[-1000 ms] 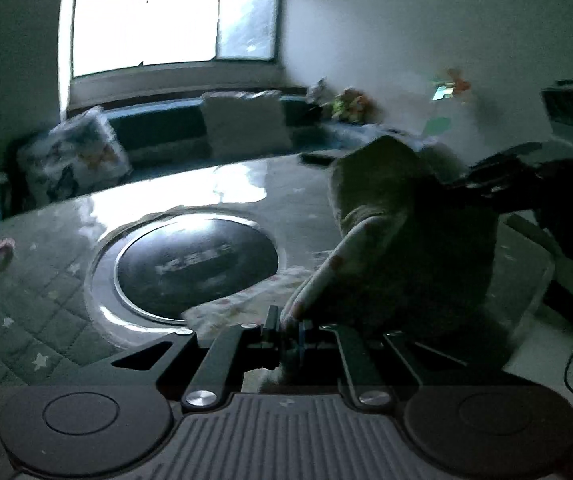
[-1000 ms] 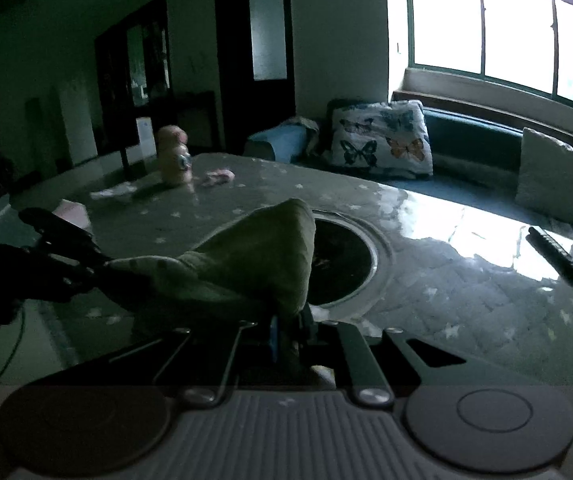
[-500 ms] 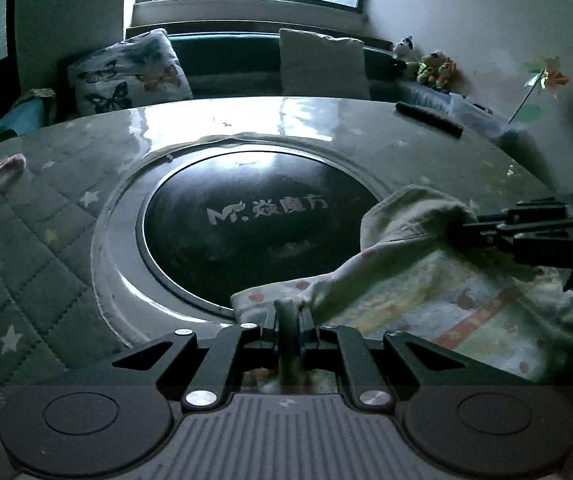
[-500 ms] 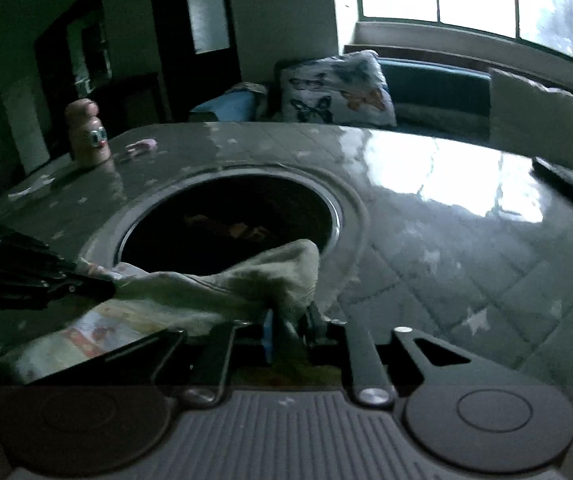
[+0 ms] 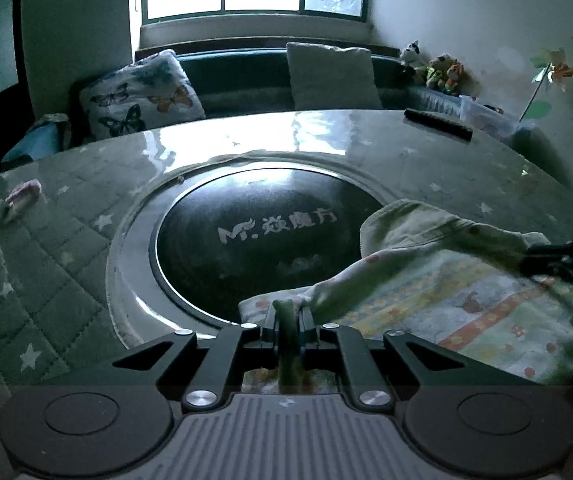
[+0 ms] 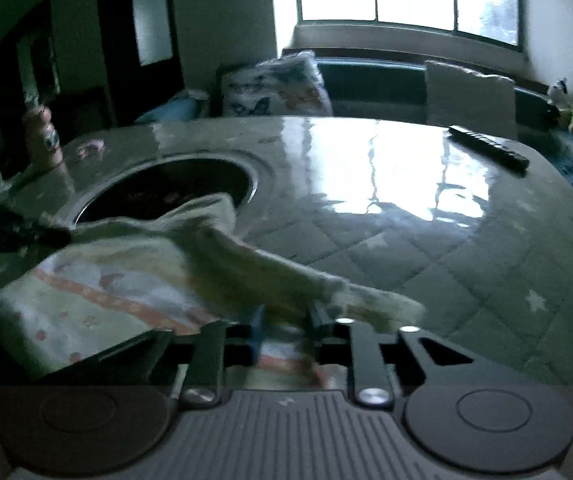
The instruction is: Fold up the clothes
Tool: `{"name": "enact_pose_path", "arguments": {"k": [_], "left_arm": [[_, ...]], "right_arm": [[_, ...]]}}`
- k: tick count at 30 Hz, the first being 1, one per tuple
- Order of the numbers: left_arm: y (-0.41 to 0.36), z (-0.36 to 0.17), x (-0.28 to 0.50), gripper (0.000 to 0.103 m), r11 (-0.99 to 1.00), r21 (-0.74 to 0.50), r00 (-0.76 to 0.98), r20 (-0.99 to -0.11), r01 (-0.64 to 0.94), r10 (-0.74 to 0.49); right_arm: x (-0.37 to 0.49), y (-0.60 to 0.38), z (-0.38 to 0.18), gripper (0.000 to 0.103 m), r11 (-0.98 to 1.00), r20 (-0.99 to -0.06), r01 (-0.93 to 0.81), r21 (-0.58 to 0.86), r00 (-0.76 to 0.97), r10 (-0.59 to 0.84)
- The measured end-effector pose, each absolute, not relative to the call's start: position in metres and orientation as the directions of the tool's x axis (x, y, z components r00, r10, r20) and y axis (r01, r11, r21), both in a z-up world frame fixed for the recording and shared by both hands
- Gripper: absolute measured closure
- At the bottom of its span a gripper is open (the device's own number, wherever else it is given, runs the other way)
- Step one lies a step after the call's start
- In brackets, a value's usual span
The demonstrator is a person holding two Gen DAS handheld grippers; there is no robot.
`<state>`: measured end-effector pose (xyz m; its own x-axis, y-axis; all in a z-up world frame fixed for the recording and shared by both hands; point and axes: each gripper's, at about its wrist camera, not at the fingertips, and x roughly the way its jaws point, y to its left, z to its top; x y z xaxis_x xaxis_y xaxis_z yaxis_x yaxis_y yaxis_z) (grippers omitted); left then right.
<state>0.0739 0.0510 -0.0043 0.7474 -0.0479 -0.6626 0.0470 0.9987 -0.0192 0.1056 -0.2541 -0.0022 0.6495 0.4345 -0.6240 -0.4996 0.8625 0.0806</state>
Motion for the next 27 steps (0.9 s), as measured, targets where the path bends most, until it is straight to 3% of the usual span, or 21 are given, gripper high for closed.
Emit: {"name": "enact_pose_path", "arguments": {"k": [4, 12, 27], "left_arm": [[0.049, 0.005, 0.073, 0.087, 0.999, -0.026, 0.759, -0.65, 0.027, -0.037], [0.018, 0.026, 0.078, 0.087, 0.996, 0.009, 0.792, -0.607, 0.089, -0.066], [-0.013, 0.006, 0.116, 0.087, 0.976, -0.086, 0.702, -0.682, 0.198, -0.203]], "right_arm": [[0.111, -0.26, 0.008, 0.084, 0.881, -0.609, -0.46, 0.114, 0.668, 0.427], [0.114, -0.239, 0.016, 0.085, 0.831, -0.591, -0.536, 0.15, 0.625, 0.51], [0.12, -0.214, 0.017, 0.084, 0.786, -0.614, -0.598, 0.157, 0.564, 0.551]]}}
